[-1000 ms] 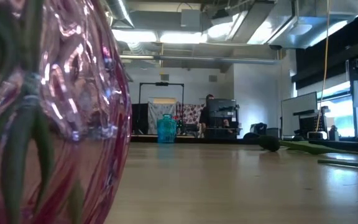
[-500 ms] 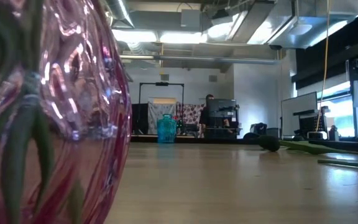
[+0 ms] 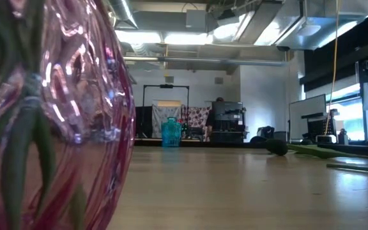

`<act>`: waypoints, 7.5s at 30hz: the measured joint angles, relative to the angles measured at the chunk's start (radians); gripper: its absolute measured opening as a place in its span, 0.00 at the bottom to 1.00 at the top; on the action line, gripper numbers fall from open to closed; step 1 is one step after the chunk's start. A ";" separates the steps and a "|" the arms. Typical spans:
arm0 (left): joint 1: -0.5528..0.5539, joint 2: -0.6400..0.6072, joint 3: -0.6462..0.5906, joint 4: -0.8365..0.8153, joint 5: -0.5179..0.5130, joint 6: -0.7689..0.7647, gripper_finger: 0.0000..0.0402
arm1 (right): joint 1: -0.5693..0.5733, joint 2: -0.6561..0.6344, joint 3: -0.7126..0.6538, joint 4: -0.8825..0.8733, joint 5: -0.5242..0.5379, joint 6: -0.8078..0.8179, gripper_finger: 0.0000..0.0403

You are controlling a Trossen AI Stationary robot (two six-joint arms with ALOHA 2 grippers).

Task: Sort flowers into vase by color
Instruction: Put the pink flower into the violet vase, then put the left black flower into the blue vase

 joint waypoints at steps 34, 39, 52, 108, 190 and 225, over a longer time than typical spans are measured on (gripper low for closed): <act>0.000 0.000 0.000 0.006 -0.028 0.026 0.13 | -0.093 0.157 0.000 -0.090 0.068 0.224 0.07; 0.000 0.000 0.000 0.006 -0.044 0.025 0.13 | -0.093 0.157 0.000 -0.159 0.085 0.224 0.14; 0.000 0.000 0.000 0.004 -0.071 0.018 0.15 | -0.049 0.157 0.096 -0.443 0.148 0.212 0.46; 1.314 0.788 -0.022 0.675 -0.010 -0.202 0.36 | 0.117 -0.050 0.128 -1.264 0.641 0.404 0.67; 0.389 0.527 0.130 1.725 0.402 1.120 0.00 | -0.449 -0.174 -0.491 0.152 0.108 0.322 0.67; 0.306 0.294 0.130 1.289 0.202 1.194 0.27 | -0.475 -0.336 -0.360 -0.251 0.287 0.130 0.02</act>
